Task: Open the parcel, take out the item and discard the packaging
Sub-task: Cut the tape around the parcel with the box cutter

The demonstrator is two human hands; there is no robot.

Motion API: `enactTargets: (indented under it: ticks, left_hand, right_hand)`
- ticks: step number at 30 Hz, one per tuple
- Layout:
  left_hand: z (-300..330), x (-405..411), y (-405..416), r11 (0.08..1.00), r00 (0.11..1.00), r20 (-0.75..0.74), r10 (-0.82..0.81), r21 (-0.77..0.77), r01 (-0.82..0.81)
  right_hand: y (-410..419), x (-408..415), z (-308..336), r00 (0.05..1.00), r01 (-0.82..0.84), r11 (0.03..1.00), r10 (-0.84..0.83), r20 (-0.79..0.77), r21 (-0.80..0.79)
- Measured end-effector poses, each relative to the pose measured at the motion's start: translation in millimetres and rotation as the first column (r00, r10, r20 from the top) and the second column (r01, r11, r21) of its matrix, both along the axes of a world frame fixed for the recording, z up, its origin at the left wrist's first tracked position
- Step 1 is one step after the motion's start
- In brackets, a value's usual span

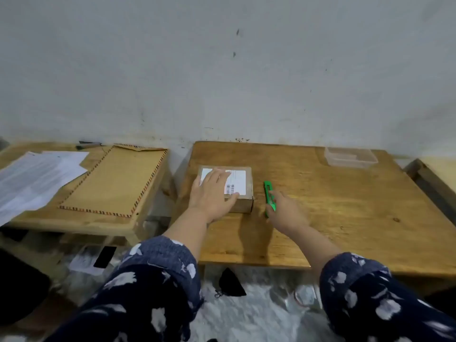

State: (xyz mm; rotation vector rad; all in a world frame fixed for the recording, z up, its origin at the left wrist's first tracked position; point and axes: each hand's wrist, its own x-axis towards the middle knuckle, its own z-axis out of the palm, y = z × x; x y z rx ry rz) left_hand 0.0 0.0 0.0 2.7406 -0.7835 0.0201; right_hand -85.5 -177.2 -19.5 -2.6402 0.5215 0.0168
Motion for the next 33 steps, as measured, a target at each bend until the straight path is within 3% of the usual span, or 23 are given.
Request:
enactTargets:
  ticks: [6,9,13,19,21,23,26,28,30,33]
  left_hand:
    - [-36,55,3,0.973,0.983,-0.109,-0.147,0.162,0.164]
    - [-46,80,3,0.942,0.968,-0.116,-0.222,0.231,0.243]
    - [-53,104,-3,0.909,0.946,-0.139,-0.293,0.268,0.32]
    - [-64,117,-16,0.931,0.957,-0.063,-0.284,0.218,0.291]
    - [-65,119,-19,0.939,0.962,-0.052,-0.267,0.212,0.272]
    - [-66,121,-24,0.947,0.968,-0.04,-0.248,0.202,0.251]
    - [-67,123,-29,0.957,0.977,-0.034,-0.21,0.197,0.213]
    - [-67,124,-31,0.957,0.978,-0.03,-0.206,0.201,0.207]
    - [-67,124,-31,0.957,0.978,-0.034,-0.208,0.202,0.21]
    - [-66,125,-31,0.954,0.976,-0.043,-0.215,0.204,0.219]
  right_hand:
    - [-6,32,-40,0.958,0.286,0.953,-0.282,-0.05,0.1]
    - [-5,45,-53,0.924,0.381,0.922,-0.377,-0.061,0.067]
    - [-8,61,-64,0.896,0.441,0.897,-0.438,-0.069,0.034]
    - [-21,96,-58,0.888,0.457,0.876,-0.439,-0.135,0.156]
    - [-29,111,-49,0.895,0.447,0.855,-0.426,-0.137,0.262]
    - [-36,124,-37,0.893,0.44,0.763,-0.426,-0.143,0.474]
    - [-45,130,-19,0.887,0.366,0.39,-0.42,-0.191,0.845]
    - [-51,128,-10,0.913,0.299,0.248,-0.357,-0.2,0.921]
    - [-52,126,-5,0.932,0.255,0.276,-0.327,-0.159,0.927]
    - [-49,123,-4,0.919,0.226,0.396,-0.39,-0.06,0.89]
